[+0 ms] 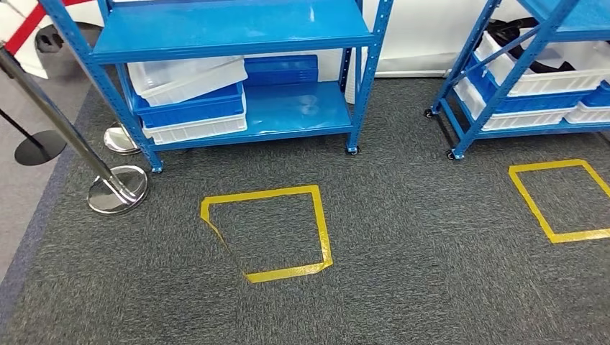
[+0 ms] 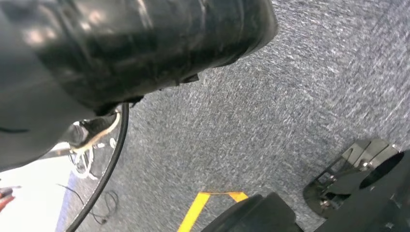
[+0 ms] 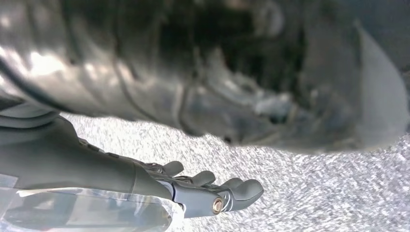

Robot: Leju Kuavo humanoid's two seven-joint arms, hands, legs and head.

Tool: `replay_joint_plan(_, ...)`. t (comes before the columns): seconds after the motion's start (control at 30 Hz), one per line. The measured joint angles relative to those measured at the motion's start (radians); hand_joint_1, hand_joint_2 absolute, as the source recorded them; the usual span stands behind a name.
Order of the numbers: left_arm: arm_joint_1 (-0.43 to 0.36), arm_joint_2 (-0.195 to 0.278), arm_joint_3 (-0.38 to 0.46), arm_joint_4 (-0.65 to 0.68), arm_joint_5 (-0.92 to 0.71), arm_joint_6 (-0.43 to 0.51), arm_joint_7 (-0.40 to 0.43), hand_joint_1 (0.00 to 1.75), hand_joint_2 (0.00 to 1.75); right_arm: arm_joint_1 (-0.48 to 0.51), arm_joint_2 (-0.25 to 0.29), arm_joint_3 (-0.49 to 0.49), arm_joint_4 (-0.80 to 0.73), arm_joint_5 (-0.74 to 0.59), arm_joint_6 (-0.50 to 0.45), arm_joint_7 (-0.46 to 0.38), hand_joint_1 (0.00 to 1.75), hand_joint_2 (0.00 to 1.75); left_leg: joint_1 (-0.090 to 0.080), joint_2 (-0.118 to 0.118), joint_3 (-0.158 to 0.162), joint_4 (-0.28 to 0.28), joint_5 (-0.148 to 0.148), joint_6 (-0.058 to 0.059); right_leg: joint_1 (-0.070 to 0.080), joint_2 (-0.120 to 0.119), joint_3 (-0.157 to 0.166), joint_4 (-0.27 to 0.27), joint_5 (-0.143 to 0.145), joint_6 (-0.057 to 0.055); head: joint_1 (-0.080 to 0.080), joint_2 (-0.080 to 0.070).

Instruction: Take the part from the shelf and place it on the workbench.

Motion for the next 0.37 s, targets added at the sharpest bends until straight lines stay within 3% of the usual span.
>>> replay_joint_plan(0.03, 0.000, 0.000, 0.000, 0.000, 0.001, 0.001, -0.001, 0.00, 0.00, 0.003, 0.000, 0.000, 0.000, 0.000, -0.005, 0.003, 0.00, 0.00, 0.000, -0.012, 0.000, 0.000, 0.000, 0.001, 0.000, 0.006, -0.028, 0.045, -0.008, 0.001, 0.001, 0.000)
replay_joint_plan(0.07, 0.000, 0.000, 0.000, 0.000, 0.003, 0.003, -0.001, 0.00, 0.00, 0.005, 0.000, 0.000, 0.000, 0.000, -0.012, 0.006, 0.00, 0.00, -0.001, -0.024, 0.002, 0.001, -0.001, 0.001, -0.001, 0.009, -0.042, 0.059, 0.003, 0.002, 0.001, 0.000)
replay_joint_plan(0.1, 0.001, 0.000, 0.000, 0.000, 0.005, 0.005, -0.001, 0.00, 0.00, 0.007, 0.000, 0.000, 0.000, -0.001, -0.018, 0.009, 0.00, 0.00, -0.001, -0.034, 0.003, 0.001, -0.001, 0.001, -0.001, 0.011, -0.038, 0.032, 0.033, 0.001, 0.001, 0.000)
replay_joint_plan(0.17, 0.003, 0.000, 0.000, 0.000, 0.009, 0.010, -0.002, 0.00, 0.00, 0.006, 0.000, 0.000, 0.000, -0.004, -0.026, 0.015, 0.00, 0.00, -0.001, -0.049, 0.005, 0.006, -0.005, -0.003, -0.003, 0.021, 0.005, -0.093, 0.113, -0.003, 0.002, 0.000)
replay_joint_plan(0.2, 0.003, 0.000, 0.000, 0.000, 0.010, 0.013, -0.002, 0.00, 0.00, 0.004, 0.000, 0.000, 0.000, -0.007, -0.027, 0.018, 0.00, 0.00, -0.003, -0.055, 0.004, 0.011, -0.008, -0.008, -0.003, 0.029, 0.025, -0.150, 0.140, -0.007, 0.002, 0.000)
replay_joint_plan(0.27, 0.003, 0.000, 0.000, 0.000, 0.011, 0.016, -0.002, 0.00, 0.00, 0.001, 0.000, 0.000, 0.000, -0.012, -0.028, 0.021, 0.00, 0.00, -0.004, -0.060, -0.001, 0.015, -0.012, -0.019, 0.001, 0.042, 0.040, -0.201, 0.153, -0.014, 0.001, 0.000)
replay_joint_plan(0.37, 0.005, 0.000, 0.000, 0.000, 0.013, 0.017, -0.002, 0.00, 0.00, 0.000, 0.000, 0.000, 0.000, -0.015, -0.028, 0.023, 0.00, 0.00, -0.004, -0.063, -0.001, 0.011, -0.014, -0.032, 0.005, 0.041, 0.040, -0.203, 0.151, -0.023, 0.001, 0.000)
